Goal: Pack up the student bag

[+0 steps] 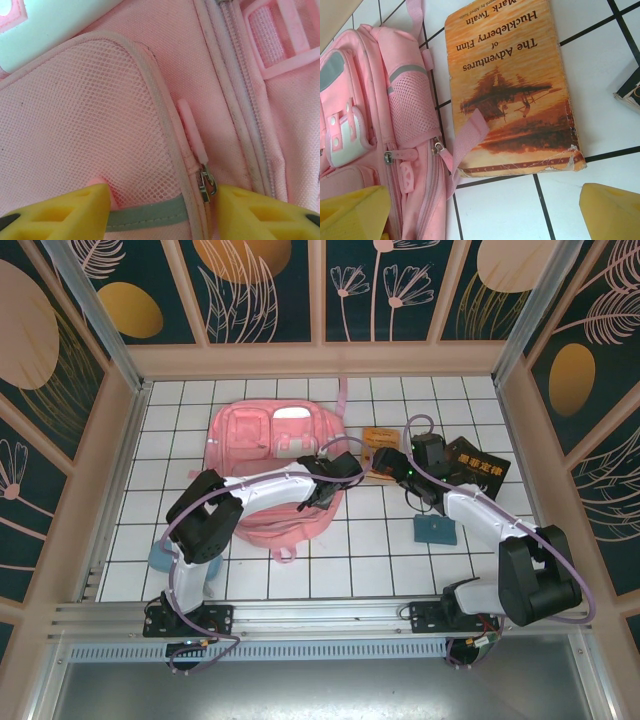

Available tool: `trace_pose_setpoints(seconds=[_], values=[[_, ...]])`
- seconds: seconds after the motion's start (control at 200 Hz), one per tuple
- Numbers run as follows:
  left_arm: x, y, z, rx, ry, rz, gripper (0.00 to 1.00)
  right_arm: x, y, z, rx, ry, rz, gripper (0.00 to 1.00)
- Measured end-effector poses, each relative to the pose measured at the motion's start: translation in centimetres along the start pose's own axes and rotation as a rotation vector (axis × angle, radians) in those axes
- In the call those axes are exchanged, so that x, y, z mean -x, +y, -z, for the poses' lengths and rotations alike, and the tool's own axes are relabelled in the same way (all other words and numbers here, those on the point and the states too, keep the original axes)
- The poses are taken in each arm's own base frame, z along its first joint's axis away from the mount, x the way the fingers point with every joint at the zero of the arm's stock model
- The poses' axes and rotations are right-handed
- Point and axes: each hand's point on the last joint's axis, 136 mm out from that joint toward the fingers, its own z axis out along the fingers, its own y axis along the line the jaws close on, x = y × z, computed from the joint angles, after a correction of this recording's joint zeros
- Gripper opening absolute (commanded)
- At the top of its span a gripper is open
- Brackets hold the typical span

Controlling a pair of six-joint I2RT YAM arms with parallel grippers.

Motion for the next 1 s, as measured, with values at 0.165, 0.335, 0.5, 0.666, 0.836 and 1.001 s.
trace_pose_setpoints(seconds=[0.165,0.335,0.5,0.666,0.836,1.001], values=[[-0.3,0.2,-0.3,0.013,-0.006,-0.045,0.40,0.0,0.1,0.0,0.003,0.002,-0.003,0.96],[-0.5,0.9,-0.4,0.050,-0.003,-0.116,0.19,0.0,0.2,0.0,0.012,0.002,-0.007,0.95],[0.0,1.7,0.4,0.077,-0.027,-0.146,0.14,0.0,0.5,-0.1,0.025,0.004,0.014,0.86],[1.8,4.1,4.0,0.061,-0.119,-0.105,0.10,0.0,1.9,-0.4,0.085,0.008,0.125,0.77],[3.6,8.2,7.8,0.035,-0.229,-0.007,0.09,-1.0,5.6,-1.6,0.258,0.077,0.274,0.63],[4.6,10.7,9.3,0.033,-0.289,0.041,0.09,-2.2,8.7,-2.9,0.401,0.156,0.402,0.45]])
